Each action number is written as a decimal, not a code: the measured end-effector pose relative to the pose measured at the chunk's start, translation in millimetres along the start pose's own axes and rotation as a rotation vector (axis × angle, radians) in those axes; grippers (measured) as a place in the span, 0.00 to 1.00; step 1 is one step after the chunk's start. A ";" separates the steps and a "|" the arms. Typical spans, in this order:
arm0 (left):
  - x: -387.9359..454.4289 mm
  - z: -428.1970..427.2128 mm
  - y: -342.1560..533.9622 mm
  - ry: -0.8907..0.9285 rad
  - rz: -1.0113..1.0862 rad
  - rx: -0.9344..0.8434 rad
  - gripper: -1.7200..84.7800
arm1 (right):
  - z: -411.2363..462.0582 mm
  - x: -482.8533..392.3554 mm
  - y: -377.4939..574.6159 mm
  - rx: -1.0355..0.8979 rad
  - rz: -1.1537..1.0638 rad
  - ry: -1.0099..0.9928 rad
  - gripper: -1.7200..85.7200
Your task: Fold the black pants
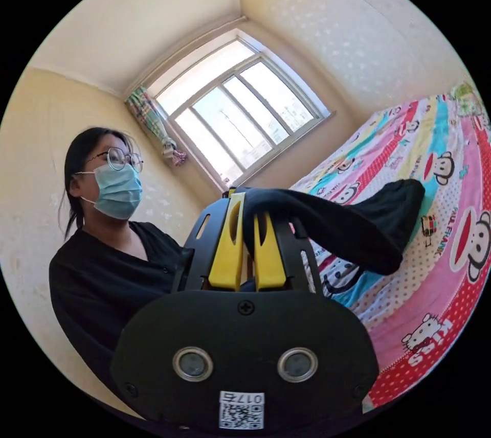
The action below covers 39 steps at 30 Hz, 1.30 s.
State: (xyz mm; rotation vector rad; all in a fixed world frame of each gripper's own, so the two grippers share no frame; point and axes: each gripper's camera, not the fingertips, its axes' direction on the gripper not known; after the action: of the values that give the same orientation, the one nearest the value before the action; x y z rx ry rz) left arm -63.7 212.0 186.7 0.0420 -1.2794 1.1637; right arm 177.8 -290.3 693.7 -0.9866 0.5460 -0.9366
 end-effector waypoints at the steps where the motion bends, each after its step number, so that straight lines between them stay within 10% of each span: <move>1: 16.4 1.2 -6.3 0.008 0.038 0.002 0.06 | -3.4 -39.1 -17.0 -0.004 -0.099 0.006 0.02; 11: 156.3 35.7 -105.4 -0.084 0.285 0.082 0.06 | -16.8 -229.6 -115.9 0.133 -0.554 0.263 0.02; 23: -37.5 106.7 -213.6 -0.500 -0.080 0.011 0.06 | 35.5 21.4 -221.5 0.073 -0.062 0.674 0.02; 39: -143.7 54.1 143.3 -0.477 -0.661 -0.184 0.13 | 60.8 162.1 159.6 -0.328 0.416 0.477 0.07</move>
State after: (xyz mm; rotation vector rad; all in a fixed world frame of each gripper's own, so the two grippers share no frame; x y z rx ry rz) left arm -177.7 155.1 19.7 0.5917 -1.6145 0.4694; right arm 372.0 -365.4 583.9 -0.8866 1.2875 -0.7132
